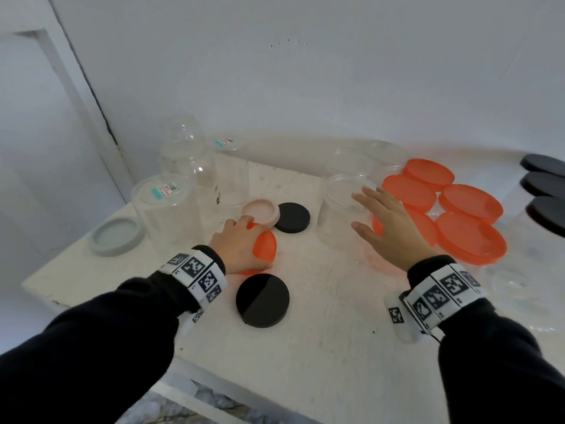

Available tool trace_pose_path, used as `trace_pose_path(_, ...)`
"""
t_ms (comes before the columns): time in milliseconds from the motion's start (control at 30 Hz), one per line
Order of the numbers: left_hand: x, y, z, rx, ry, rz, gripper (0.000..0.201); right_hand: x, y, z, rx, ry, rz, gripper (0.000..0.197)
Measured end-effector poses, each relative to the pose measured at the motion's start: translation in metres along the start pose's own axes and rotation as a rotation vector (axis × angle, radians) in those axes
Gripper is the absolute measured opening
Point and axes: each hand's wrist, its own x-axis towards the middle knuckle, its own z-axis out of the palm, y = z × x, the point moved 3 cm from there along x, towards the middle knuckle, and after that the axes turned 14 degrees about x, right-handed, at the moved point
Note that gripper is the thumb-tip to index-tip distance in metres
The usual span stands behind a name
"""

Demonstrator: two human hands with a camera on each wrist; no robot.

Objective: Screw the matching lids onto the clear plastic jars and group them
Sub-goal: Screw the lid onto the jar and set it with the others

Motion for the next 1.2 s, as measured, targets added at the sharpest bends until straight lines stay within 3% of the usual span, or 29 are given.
trace_pose_path(167,-0.006,0.015,-0.010,-0.089,0.139,0.025,0.076,-0.038,-0.006,-0.025,-0.071,0.049,0.001,0.047)
trace_pose_path(367,-0.006,0.060,-0.021,-0.244,0.294,0.147,0.099,-0.089,0.009,-0.070,-0.168,0.102,0.093,0.047)
trace_pose_path(467,-0.008,0.093,-0.029,-0.340,0.363,0.251,0.096,-0.111,0.026,-0.088,-0.212,0.037,0.190,0.056)
trace_pose_path(633,-0.011,0.145,-0.030,-0.459,0.384,0.387,0.089,-0.142,0.064,-0.098,-0.340,-0.205,0.399,0.079)
trace_pose_path(900,-0.013,0.200,-0.027,-0.509,0.370,0.458,0.086,-0.156,0.069,-0.102,-0.312,-0.252,0.301,0.085)
trace_pose_path(1200,-0.016,0.235,-0.026,-0.547,0.412,0.473,0.079,-0.177,0.075,-0.125,0.019,-0.133,0.193,0.089)
